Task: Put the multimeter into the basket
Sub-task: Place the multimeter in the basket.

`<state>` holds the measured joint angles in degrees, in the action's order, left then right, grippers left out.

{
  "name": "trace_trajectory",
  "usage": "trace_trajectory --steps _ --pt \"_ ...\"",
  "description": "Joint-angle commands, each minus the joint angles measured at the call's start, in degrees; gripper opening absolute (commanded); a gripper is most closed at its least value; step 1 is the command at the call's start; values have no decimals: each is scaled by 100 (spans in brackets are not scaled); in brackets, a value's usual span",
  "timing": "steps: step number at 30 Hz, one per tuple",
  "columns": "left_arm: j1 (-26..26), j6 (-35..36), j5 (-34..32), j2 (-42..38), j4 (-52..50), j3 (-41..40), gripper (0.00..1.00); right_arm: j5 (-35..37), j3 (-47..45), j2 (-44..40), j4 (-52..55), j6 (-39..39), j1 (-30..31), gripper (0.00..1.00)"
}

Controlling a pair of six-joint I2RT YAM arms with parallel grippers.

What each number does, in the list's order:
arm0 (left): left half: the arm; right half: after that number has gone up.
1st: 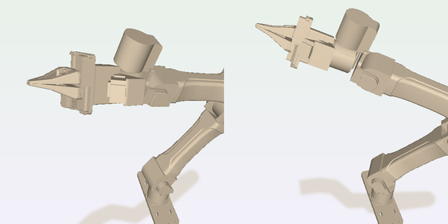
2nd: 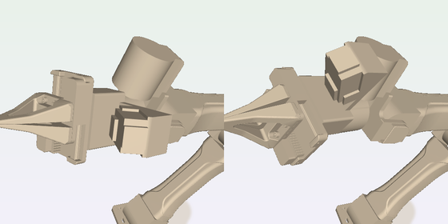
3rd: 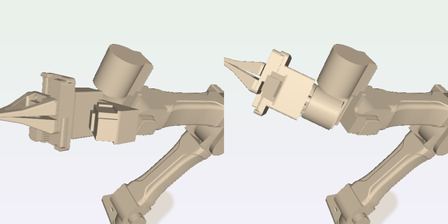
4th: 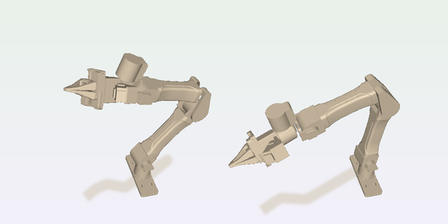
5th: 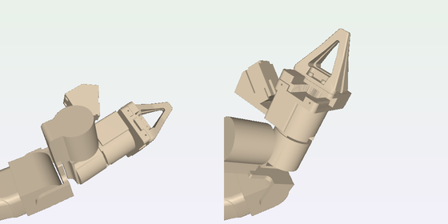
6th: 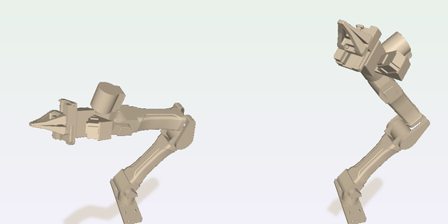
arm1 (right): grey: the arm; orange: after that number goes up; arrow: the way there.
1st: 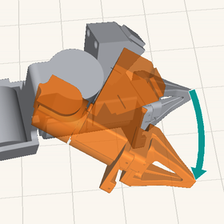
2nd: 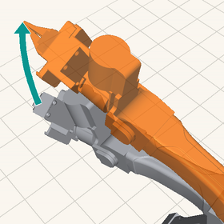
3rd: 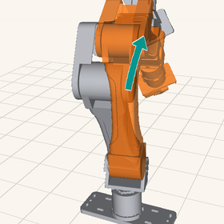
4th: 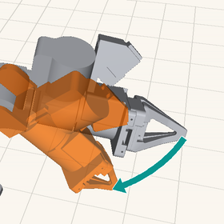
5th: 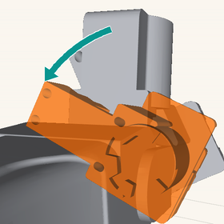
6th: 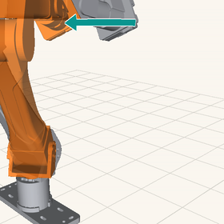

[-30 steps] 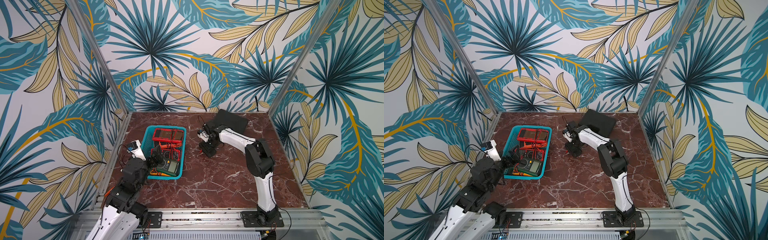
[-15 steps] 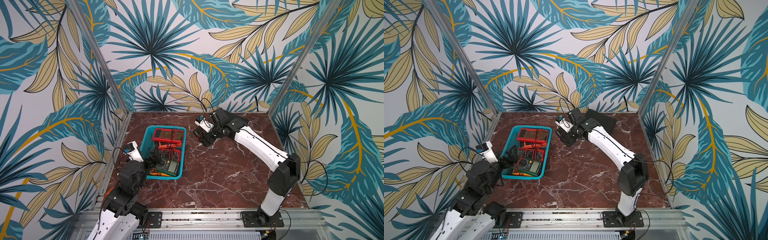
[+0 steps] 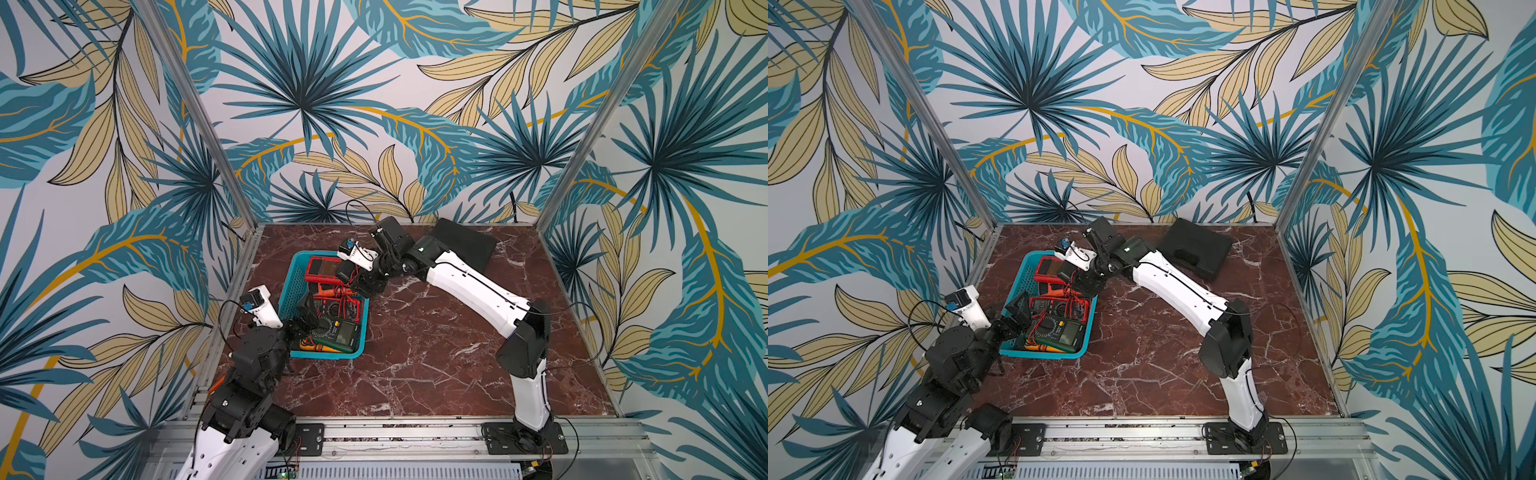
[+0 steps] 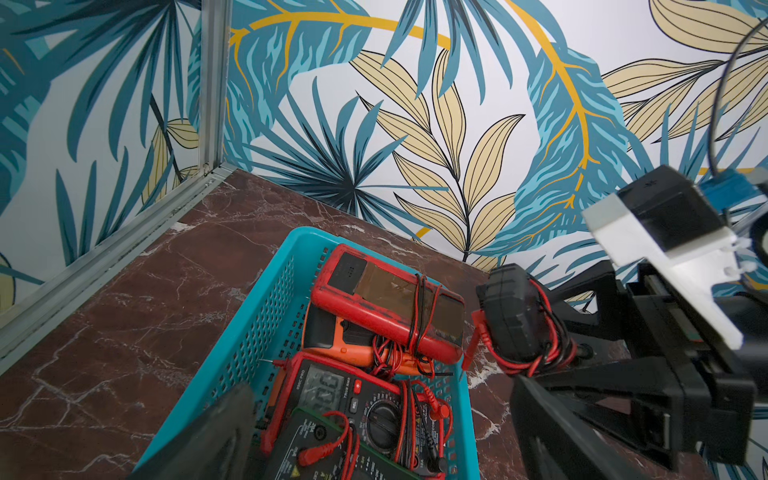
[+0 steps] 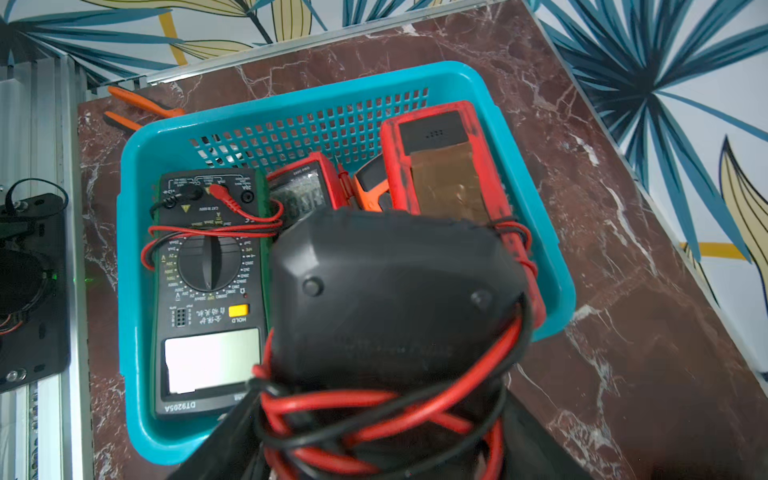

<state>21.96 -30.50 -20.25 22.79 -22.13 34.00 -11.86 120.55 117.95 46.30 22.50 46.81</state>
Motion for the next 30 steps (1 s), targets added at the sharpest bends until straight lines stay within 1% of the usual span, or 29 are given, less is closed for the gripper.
trace_trajectory --steps 1,5,11,19,24,30 --pt "-32 -26 -49 -70 -28 11 100 46 349 241 192 206 262 42" --pt "-36 -35 -40 -74 -6 2 100 418 707 626 384 276 437 42" --pt "-33 -17 -65 -78 85 -73 100 921 993 1090 502 362 654 42" --pt "-33 41 -82 -113 20 -60 100 1490 1604 1773 520 396 748 44" --pt "-33 75 -147 -140 32 -69 100 1351 1870 2101 526 407 767 49" --pt "-29 124 -207 -91 40 -43 100 981 1884 2191 537 537 858 56"
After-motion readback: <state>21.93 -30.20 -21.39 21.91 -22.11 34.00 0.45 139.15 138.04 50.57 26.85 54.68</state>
